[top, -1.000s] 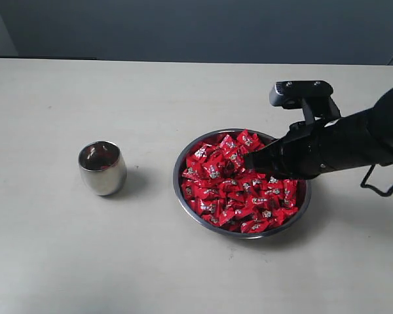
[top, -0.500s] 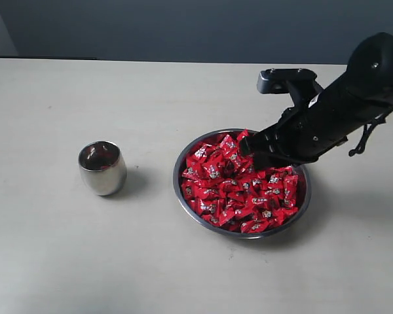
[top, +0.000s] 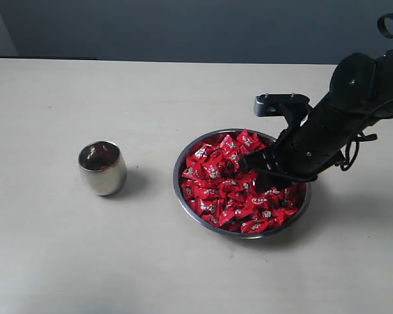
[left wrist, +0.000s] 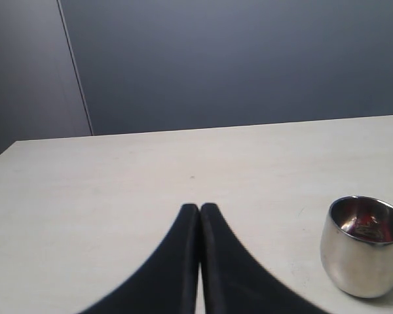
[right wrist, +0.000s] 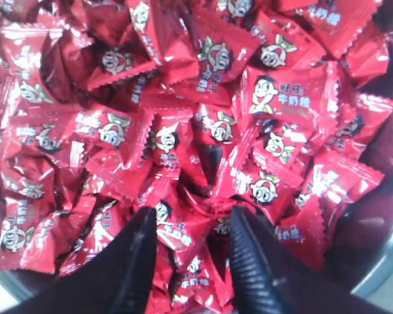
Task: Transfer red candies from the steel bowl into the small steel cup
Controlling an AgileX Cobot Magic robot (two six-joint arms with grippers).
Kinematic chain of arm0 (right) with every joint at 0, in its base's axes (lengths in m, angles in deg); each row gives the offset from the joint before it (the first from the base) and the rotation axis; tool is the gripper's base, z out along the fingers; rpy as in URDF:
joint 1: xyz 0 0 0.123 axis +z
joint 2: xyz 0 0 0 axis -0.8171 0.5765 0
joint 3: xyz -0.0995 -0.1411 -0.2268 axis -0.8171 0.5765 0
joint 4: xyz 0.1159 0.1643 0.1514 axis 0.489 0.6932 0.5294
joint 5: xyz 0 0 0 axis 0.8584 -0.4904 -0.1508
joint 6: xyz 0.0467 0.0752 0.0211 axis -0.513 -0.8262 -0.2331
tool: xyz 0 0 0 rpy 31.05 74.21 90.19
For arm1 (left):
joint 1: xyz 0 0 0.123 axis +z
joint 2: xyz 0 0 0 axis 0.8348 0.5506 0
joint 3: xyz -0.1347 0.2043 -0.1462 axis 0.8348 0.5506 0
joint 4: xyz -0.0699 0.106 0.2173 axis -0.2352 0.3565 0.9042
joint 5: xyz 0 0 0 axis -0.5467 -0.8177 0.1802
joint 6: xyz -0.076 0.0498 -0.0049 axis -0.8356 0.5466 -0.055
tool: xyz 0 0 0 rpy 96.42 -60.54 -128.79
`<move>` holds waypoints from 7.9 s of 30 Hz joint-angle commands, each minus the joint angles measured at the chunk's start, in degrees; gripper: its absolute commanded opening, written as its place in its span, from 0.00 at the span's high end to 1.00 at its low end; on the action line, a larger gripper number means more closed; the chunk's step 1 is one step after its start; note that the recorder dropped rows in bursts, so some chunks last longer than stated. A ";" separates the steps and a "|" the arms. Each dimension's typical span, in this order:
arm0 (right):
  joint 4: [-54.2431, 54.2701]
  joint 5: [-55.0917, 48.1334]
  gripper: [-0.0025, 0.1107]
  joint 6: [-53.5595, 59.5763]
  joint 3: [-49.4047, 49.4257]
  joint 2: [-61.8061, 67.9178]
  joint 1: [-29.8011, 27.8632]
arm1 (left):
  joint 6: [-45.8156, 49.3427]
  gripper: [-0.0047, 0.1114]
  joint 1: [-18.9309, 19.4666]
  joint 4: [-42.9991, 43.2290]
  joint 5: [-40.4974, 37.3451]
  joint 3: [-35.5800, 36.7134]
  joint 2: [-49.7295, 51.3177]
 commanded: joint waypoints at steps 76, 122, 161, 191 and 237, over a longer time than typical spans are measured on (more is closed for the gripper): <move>4.50 3.93 0.65 0.70 2.26 4.29 2.18 | -0.07 0.96 0.04 0.06 0.37 0.22 -0.26; 6.54 2.89 0.98 2.08 2.16 6.03 2.18 | -0.07 0.96 0.04 0.06 0.37 0.22 -0.26; 3.42 6.93 0.98 2.20 2.16 1.15 2.08 | -0.07 0.96 0.04 0.06 0.27 0.22 -0.26; 3.69 5.97 0.75 2.20 2.05 3.02 2.08 | -0.07 0.96 0.04 0.06 0.40 0.22 -0.26; -3.00 -0.26 0.75 -1.43 -4.61 5.50 2.08 | -0.07 0.96 0.04 0.06 0.25 0.22 -0.26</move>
